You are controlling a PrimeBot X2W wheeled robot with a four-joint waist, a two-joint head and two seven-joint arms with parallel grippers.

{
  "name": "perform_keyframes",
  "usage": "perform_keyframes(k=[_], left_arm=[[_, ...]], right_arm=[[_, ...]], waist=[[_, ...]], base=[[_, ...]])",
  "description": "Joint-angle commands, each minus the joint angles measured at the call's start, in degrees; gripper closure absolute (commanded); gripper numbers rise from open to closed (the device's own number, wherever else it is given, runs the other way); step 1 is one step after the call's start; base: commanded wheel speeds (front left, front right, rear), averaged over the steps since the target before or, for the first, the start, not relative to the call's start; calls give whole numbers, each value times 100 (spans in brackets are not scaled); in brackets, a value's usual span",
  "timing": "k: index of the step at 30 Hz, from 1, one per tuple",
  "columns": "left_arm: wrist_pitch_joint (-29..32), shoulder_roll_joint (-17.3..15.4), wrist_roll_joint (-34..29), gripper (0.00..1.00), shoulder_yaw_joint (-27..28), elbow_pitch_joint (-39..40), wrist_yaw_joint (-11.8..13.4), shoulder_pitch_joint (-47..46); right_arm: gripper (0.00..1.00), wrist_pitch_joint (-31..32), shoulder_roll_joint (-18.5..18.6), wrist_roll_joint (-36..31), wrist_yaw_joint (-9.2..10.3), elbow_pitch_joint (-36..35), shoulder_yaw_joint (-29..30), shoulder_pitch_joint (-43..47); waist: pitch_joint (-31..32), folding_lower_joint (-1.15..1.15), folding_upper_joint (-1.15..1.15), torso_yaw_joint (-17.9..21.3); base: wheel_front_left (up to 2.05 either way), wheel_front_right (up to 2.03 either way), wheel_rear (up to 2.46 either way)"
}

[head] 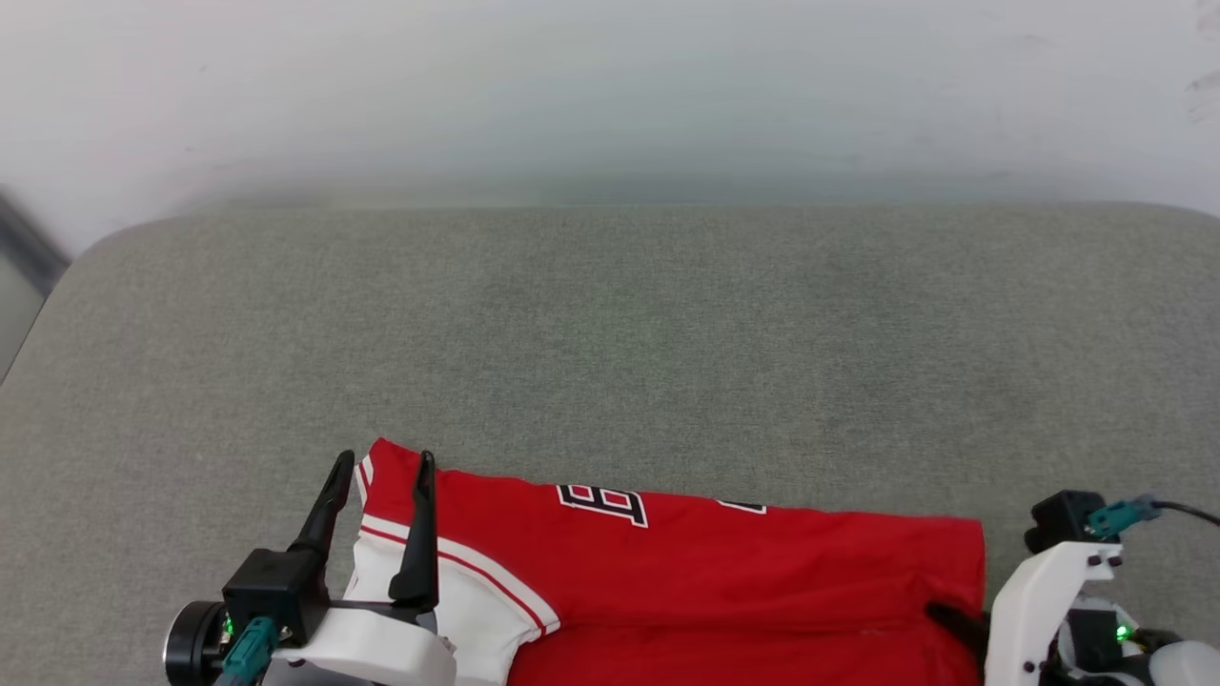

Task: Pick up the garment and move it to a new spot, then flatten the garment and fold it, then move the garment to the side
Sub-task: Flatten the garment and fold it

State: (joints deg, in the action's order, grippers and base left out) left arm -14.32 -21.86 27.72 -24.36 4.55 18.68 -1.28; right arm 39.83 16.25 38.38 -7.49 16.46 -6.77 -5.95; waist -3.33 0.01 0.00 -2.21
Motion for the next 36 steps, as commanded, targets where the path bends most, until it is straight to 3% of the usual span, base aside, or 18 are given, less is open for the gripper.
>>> perform_keyframes(k=[1,10,14,19,21,28,33,36], left_arm=[[-29,-45,16,0,32,-6,22,85],[51,-136,-24,0,50,135,165,229],[80,-160,-28,0,43,187,202,279],[110,-177,-38,0,19,211,213,263],[122,-174,-30,0,-2,211,197,251],[149,-160,-24,0,-67,206,170,198],[170,-111,-21,0,-140,185,100,46],[156,-47,-72,0,-216,169,34,-137]], right_arm=[[100,-40,112,-11,0,-103,40,-55],[100,35,506,-235,2,-205,1051,303],[100,106,461,-345,1,-303,1519,349],[100,461,-1,176,1,-576,1808,152],[100,819,-368,718,1,-732,1883,102],[100,1867,-1092,2072,1,-1231,1969,21],[100,2147,-1314,2766,1,-1191,1674,-84],[100,1995,-1350,3173,1,-964,1062,-230]], waist=[[48,-1,0,49],[226,-1,0,274],[257,-1,0,370],[272,-1,0,443],[291,-1,0,449],[308,-1,0,369],[204,-1,0,171],[30,-1,0,-63]], base=[[0,0,0],[0,0,0],[0,0,0],[0,0,0],[0,0,0],[0,0,0],[0,0,0],[0,0,0]])
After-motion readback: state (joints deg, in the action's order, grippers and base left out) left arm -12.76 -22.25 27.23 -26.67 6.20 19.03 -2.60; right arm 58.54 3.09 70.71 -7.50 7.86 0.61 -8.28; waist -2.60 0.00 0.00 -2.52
